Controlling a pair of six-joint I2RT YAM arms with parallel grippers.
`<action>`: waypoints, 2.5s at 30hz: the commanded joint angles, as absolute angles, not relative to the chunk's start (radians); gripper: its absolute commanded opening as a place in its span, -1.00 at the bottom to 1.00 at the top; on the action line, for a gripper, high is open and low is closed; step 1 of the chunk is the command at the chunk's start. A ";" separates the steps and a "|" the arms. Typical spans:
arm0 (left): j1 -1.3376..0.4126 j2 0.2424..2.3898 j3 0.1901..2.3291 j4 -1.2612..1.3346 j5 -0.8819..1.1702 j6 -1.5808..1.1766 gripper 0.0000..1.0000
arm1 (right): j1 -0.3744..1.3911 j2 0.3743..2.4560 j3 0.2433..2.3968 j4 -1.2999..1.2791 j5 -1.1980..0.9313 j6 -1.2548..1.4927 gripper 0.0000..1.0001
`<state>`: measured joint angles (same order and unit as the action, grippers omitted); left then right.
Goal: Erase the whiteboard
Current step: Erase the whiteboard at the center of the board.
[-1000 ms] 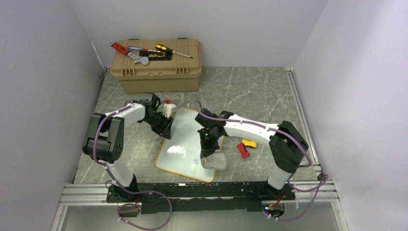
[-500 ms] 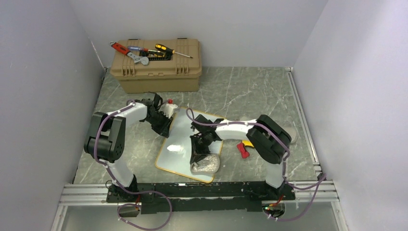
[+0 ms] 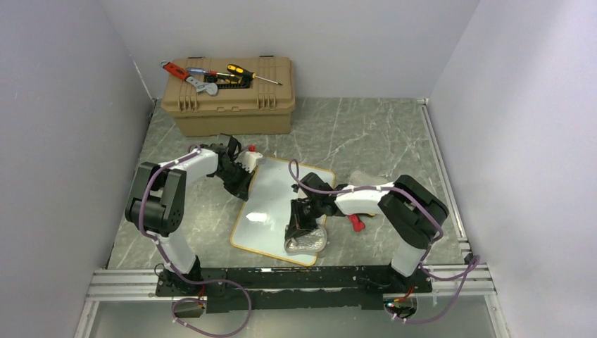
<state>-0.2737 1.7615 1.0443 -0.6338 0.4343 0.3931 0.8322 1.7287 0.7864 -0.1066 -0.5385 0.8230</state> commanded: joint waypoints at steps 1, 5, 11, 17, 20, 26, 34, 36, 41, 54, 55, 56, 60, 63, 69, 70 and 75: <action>-0.299 1.867 0.992 -0.605 0.365 0.439 -1.00 | 0.849 1.846 0.803 -0.288 -0.281 0.753 -1.00; -0.302 1.881 1.015 -0.620 0.376 0.433 -1.00 | 0.888 2.009 1.037 -0.314 -0.309 0.737 -1.00; -0.301 1.837 1.046 -0.662 0.400 0.427 -1.00 | 0.862 2.099 1.150 -0.313 -0.303 0.724 -1.00; -0.297 1.828 1.079 -0.679 0.359 0.419 -1.00 | 0.834 1.978 1.182 -0.318 -0.410 0.696 -1.00; -0.289 1.800 1.106 -0.702 0.353 0.418 -1.00 | 0.807 1.790 1.142 -0.389 -0.417 0.693 -1.00; -0.287 1.722 1.159 -0.789 0.393 0.426 -0.57 | 0.758 1.498 0.960 -0.576 -0.349 0.680 -1.00; -0.298 1.698 1.041 -0.786 0.469 0.451 0.10 | 0.811 1.485 0.800 -0.487 -0.388 0.759 -1.00; -0.309 1.716 1.015 -0.769 0.474 0.460 0.27 | 0.838 1.544 0.815 -0.458 -0.373 0.777 -1.00; -0.351 1.784 0.976 -0.704 0.371 0.475 -0.04 | 0.862 1.661 0.853 -0.408 -0.320 0.811 -1.00; -0.370 1.869 0.991 -0.694 0.301 0.490 -0.88 | 0.900 2.036 1.117 -0.255 -0.296 0.867 -1.00; -0.370 1.872 0.994 -0.700 0.299 0.494 -0.92 | 0.899 2.028 1.109 -0.259 -0.293 0.862 -1.00; -0.370 1.873 0.995 -0.703 0.293 0.497 -0.95 | 0.894 1.999 1.074 -0.264 -0.273 0.857 -1.00; -0.371 1.875 0.995 -0.709 0.273 0.514 -1.00 | 0.823 1.816 0.804 -0.252 -0.240 0.842 -1.00; -0.371 1.885 1.003 -0.719 0.264 0.516 -1.00 | 0.799 1.688 0.659 -0.285 -0.202 0.821 -1.00; -0.371 1.898 1.021 -0.731 0.275 0.503 -1.00 | 0.827 1.738 0.723 -0.270 -0.212 0.824 -1.00; -0.371 1.897 1.020 -0.727 0.279 0.500 -1.00 | 0.842 1.795 0.790 -0.259 -0.230 0.823 -1.00; -0.376 1.902 1.026 -0.733 0.284 0.494 -1.00 | 0.892 2.007 1.089 -0.344 -0.242 0.778 -1.00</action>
